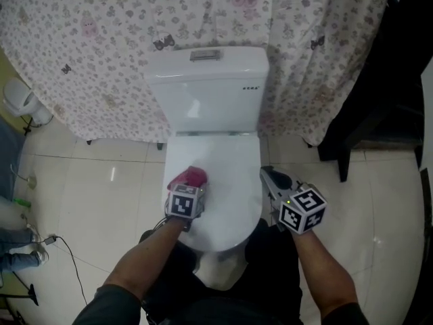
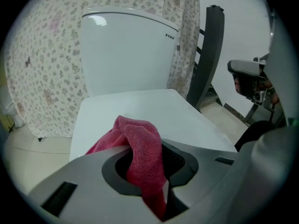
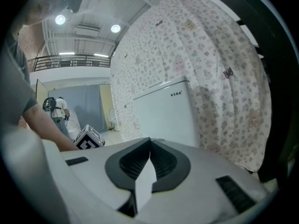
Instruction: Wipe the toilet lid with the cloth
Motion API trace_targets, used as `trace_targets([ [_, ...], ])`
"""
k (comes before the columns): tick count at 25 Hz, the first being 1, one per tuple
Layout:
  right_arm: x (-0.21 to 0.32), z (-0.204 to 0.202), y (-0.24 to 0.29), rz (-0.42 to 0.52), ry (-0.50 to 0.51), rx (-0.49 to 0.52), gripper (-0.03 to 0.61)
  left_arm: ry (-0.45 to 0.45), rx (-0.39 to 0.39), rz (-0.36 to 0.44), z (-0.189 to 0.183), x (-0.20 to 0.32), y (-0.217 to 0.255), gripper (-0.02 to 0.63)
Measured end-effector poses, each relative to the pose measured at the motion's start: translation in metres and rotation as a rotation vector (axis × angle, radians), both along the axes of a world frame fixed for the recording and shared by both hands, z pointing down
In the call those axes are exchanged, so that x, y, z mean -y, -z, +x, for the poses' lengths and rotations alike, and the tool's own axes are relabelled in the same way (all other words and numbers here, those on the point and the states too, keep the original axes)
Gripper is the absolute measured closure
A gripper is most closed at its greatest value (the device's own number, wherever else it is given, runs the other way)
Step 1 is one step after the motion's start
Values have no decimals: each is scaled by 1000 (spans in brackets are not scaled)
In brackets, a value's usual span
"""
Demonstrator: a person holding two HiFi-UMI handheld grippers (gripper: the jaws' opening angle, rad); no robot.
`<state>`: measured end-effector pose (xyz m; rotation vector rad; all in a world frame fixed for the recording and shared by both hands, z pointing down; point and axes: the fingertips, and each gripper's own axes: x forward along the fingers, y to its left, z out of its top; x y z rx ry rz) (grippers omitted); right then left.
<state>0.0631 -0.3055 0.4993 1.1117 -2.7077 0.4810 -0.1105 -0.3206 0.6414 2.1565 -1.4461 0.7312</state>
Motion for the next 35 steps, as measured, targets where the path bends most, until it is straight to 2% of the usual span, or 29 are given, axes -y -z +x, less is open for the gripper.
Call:
trace_targets([
  [4, -1, 7, 9, 16, -6, 4, 572, -122, 41, 22, 50, -8, -2, 529],
  [7, -3, 20, 14, 22, -17, 0, 572, -199, 31, 19, 92, -12, -2, 529],
  [12, -9, 48, 17, 22, -58, 7, 572, -297, -19, -20, 166, -22, -8, 529],
  [16, -15, 72, 23, 32, -86, -3, 572, -377, -124, -68, 222, -28, -7, 529],
  [17, -17, 78, 25, 34, -92, -6, 572, -410, -130, -74, 235, -31, -7, 529],
  [21, -24, 104, 28, 33, -125, -17, 572, -583, 10, -34, 270, -43, -16, 529],
  [24, -27, 113, 31, 37, -135, -19, 572, -601, 26, -13, 278, -43, -16, 529],
  [29, -32, 114, 35, 50, -115, -13, 572, -605, -82, 19, 288, -47, 0, 529],
  [32, -35, 109, 44, 86, -73, -7, 572, -577, -193, 110, 279, -49, 37, 528],
  [35, -36, 108, 55, 105, -86, 35, 572, -547, -325, 240, 259, -56, 96, 528],
])
